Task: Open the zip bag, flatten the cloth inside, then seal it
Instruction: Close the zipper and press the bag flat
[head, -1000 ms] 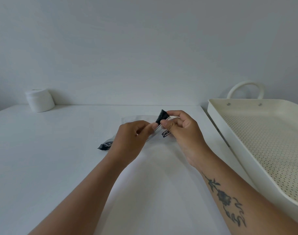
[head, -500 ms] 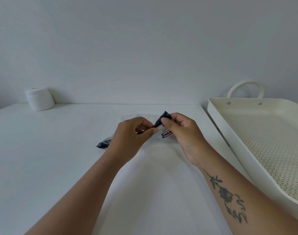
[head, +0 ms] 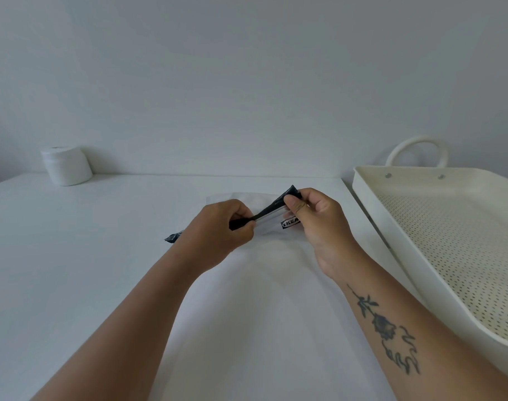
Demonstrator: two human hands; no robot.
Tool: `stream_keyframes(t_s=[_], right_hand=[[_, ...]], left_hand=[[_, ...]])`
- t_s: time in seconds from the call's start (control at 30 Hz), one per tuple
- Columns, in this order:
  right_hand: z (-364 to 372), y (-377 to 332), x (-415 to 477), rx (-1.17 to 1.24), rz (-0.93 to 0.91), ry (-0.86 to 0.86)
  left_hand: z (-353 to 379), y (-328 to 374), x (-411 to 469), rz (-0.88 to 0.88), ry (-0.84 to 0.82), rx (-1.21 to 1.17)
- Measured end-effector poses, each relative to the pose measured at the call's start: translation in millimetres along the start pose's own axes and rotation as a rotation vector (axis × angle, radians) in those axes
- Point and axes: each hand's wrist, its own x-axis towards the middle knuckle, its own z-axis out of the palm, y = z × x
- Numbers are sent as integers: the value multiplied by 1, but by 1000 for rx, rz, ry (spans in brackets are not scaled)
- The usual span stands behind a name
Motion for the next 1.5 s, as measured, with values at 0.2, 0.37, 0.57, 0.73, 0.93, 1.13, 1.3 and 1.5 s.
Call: stream_keyframes(t_s=[0.2,0.37,0.57,0.73,0.93,1.13,1.3,1.5], right_hand=[[-8,2,4,22,-5,28],[-15,5,4,-334,-153,57],[7,4,0,-887,-557,-81],[1,7,1,-948,-568,-38],[-9,5,4,-893,-502,2],[-14,0,4,-916,-484,44],[-3,-3,0,-1242,-560,63],[6,-1,-1,-1254,-608,9]], left_hand=[[-6,-3,-1,30,49,31],[-3,-3,-2,60,77,11],[3,0,0,103,79,109],[10,4,1,127,67,149],[9,7,1,101,95,296],[0,3,-1,86,104,337],[3,7,-2,134,107,377],[9,14,-3,174,169,423]])
